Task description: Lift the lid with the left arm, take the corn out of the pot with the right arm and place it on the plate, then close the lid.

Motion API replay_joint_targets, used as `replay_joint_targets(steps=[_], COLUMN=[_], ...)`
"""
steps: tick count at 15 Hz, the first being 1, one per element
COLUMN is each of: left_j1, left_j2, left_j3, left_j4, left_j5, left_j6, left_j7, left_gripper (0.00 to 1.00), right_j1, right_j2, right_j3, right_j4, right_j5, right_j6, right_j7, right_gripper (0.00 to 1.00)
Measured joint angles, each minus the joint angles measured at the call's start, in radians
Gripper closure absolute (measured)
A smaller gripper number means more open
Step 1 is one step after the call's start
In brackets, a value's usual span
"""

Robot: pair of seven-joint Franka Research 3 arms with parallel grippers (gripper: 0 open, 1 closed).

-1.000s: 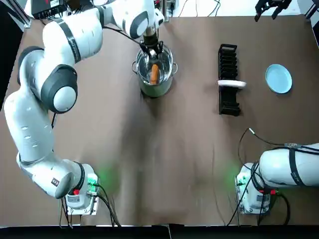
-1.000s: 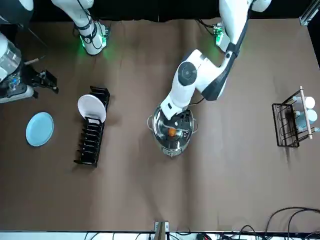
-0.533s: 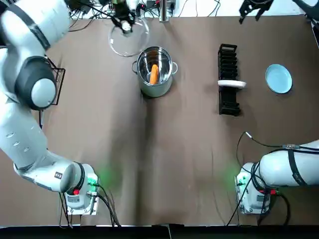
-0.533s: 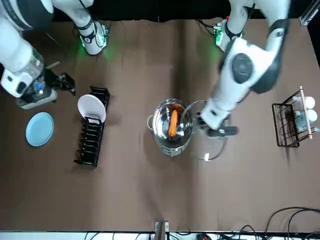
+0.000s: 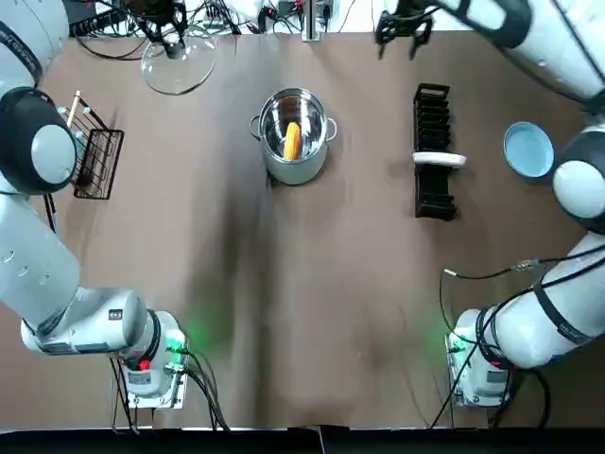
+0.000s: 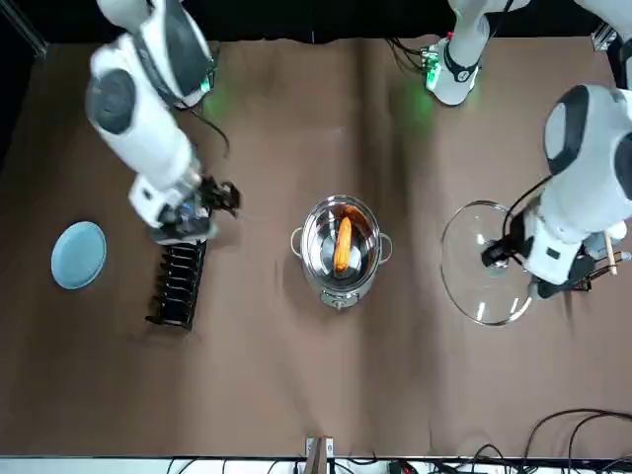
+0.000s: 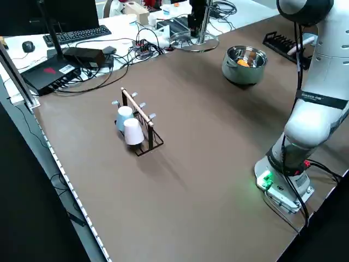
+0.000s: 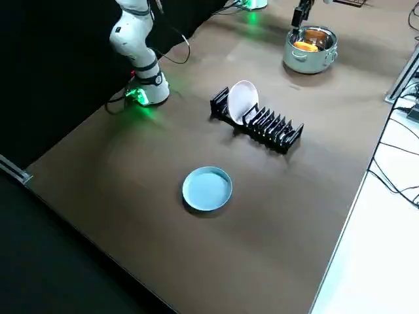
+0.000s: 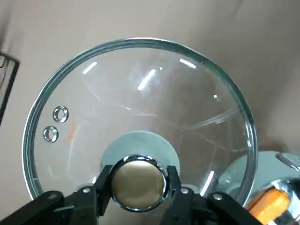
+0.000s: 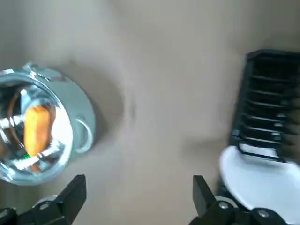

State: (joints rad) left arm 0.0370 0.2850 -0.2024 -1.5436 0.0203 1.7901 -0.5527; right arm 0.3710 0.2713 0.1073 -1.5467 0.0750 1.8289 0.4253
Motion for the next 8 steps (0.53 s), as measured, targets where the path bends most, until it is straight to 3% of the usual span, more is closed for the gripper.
replay_joint_targets(steps=[8], left_j1=[0.039], left_j2=[0.028], left_j3=[-0.001], left_j4=[-0.011], left_j5=[-0.001], left_j6=[0.019], left_j7=[-0.002], left_gripper=[0.49], right_j1=[0.205], right_j2=[0.175], right_j3=[-0.002], right_j4=[0.028], right_j5=[-0.066], right_j6=[0.237], right_j7=[0.304], right_gripper=[0.0])
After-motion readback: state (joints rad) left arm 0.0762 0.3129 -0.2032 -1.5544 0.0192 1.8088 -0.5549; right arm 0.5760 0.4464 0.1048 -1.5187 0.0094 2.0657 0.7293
